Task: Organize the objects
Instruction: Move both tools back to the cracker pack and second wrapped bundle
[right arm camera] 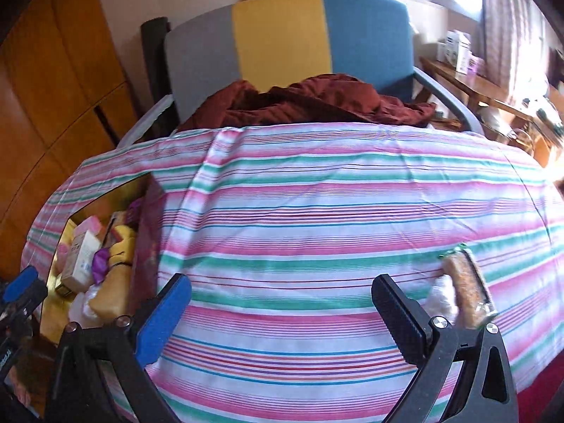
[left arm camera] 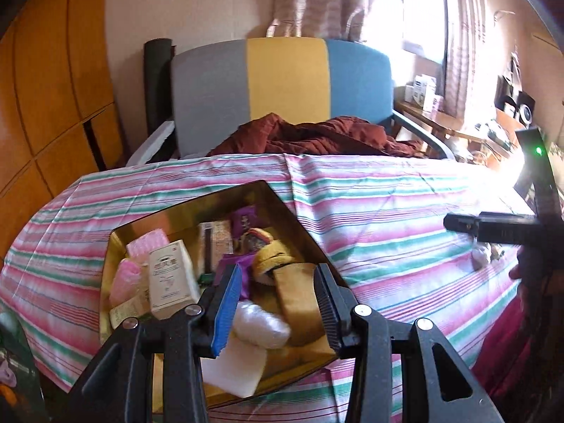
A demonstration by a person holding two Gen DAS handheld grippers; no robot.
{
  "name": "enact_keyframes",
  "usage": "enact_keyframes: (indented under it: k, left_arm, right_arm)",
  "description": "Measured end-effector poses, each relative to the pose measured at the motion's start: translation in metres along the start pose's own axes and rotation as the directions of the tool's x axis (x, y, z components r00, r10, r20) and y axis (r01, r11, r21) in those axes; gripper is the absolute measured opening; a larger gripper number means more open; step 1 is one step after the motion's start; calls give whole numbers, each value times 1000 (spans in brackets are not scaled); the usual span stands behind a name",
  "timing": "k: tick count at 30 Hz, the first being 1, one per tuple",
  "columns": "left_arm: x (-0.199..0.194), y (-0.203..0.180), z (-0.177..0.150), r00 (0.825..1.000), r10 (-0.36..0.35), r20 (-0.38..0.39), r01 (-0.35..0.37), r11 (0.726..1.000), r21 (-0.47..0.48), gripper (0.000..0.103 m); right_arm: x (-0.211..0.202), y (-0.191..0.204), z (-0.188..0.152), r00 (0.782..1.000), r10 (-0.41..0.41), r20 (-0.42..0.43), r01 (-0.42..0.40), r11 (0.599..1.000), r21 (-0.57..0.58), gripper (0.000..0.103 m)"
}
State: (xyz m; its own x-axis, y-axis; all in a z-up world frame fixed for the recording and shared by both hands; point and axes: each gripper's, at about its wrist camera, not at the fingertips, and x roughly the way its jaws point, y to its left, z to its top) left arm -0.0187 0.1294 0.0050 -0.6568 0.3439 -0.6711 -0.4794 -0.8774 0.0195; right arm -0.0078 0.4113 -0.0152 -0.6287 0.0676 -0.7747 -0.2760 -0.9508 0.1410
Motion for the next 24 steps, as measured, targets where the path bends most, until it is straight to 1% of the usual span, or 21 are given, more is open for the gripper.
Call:
enact_keyframes:
  k: [7,12,18,22,24]
  left_arm:
    - [6,-34,5,999,-41,-15,42,996,73,43]
    - [12,-59,8,997,-73,-30,76,990,122,43]
    - [22,-90,10,992,-109,-57,118,977,178,43]
    - [33,-110,10,988,-128,-85,143,967,211,43]
    - [38,-119,10,986,-137,-97,156,962,223,43]
  right_arm:
    - [-6,-64,12,997,-71,1,71,991,111,103]
    - [-4,-112,19,993,-116,-13,116,969,216,103]
    - [1,-164,12,990,-139,-21,137,919,370,103]
    - [9,-188,2,993,-109,-39,114,869,481,103]
    - [9,-197,-1,994,-102,-34,104,843,527,103]
